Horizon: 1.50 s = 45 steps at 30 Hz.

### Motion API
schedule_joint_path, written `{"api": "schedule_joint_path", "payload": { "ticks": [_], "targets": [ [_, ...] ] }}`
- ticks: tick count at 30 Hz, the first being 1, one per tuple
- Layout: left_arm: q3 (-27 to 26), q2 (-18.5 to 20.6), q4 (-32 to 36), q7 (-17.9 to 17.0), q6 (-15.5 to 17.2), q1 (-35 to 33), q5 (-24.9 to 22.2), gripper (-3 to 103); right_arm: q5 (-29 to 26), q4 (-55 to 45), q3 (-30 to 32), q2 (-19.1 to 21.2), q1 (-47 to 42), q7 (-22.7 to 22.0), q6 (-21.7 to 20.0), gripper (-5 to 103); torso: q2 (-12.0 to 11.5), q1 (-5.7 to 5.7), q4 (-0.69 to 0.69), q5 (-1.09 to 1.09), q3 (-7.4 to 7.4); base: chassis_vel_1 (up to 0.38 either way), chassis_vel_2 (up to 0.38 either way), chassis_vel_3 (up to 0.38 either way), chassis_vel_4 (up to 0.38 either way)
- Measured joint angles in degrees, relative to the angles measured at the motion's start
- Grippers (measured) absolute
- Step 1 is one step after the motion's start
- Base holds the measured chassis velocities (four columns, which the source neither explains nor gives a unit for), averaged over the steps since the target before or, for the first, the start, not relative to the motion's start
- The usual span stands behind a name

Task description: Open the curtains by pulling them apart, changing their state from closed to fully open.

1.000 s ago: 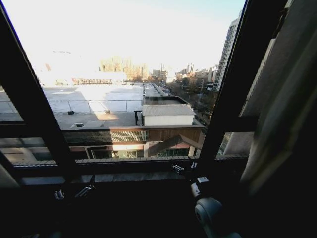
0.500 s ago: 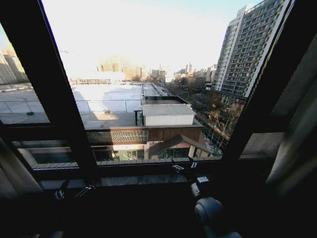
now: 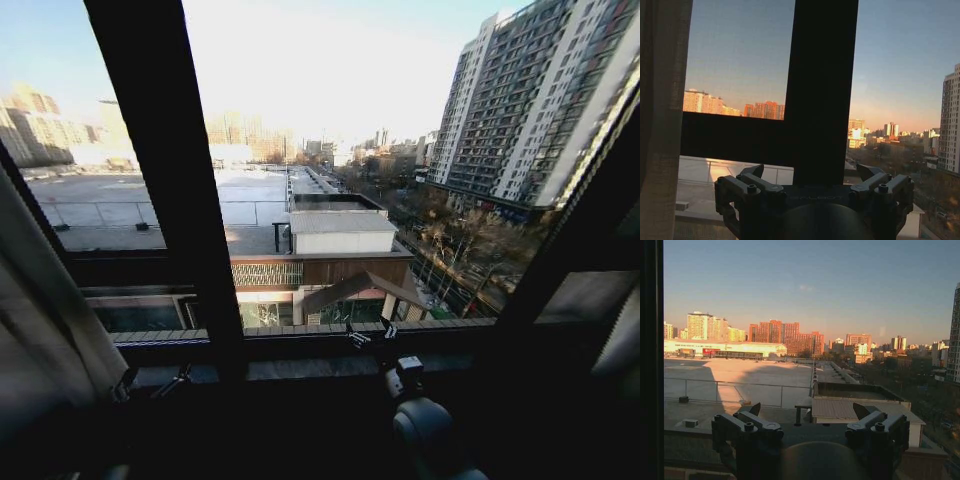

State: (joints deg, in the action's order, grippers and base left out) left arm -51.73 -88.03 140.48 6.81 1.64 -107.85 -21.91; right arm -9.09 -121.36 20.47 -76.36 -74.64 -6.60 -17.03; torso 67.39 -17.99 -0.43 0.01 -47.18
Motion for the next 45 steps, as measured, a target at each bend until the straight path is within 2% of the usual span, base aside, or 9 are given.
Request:
{"api": "schedule_joint_path", "payload": {
  "ticks": [22,31,35,38,45],
  "targets": [
    [-0.09,0.05,-0.62,-0.02,0.01,0.36,-0.02,100,-0.17,0.12,-1.01,0.03,0.16,-0.99,-0.18,100,0.0,0.0,0.0,0.0,0.0,0.312,0.383,-0.307,-0.394],
    [0.01,0.98,-2.08,0.11,0.3,1.97,1.15,100,-0.2,0.57,-1.26,-0.11,0.42,-1.8,-0.15,100,-0.01,-0.01,0.01,-0.04,0.0,0.119,0.143,-0.113,-0.167],
    [1.26,2.5,-3.21,1.07,2.54,4.66,2.02,100,-0.21,0.7,-1.28,-0.09,0.48,-1.83,0.09,100,-0.01,0.01,-0.01,0.05,-0.01,-0.001,-0.019,0.012,0.012],
    [2.45,4.93,-4.48,1.14,5.97,8.62,2.36,100,-0.21,0.71,-1.3,-0.02,0.49,-1.84,0.34,100,-0.01,0.01,-0.02,0.03,-0.01,-0.027,-0.039,0.039,0.06],
    [4.65,8.61,-7.17,0.8,10.41,16.09,2.5,100,-0.21,1.11,-1.04,-0.25,0.46,-1.74,1.27,100,-0.01,0.0,0.0,-0.05,-0.01,0.0,0.0,0.0,0.0]
  ]
}}
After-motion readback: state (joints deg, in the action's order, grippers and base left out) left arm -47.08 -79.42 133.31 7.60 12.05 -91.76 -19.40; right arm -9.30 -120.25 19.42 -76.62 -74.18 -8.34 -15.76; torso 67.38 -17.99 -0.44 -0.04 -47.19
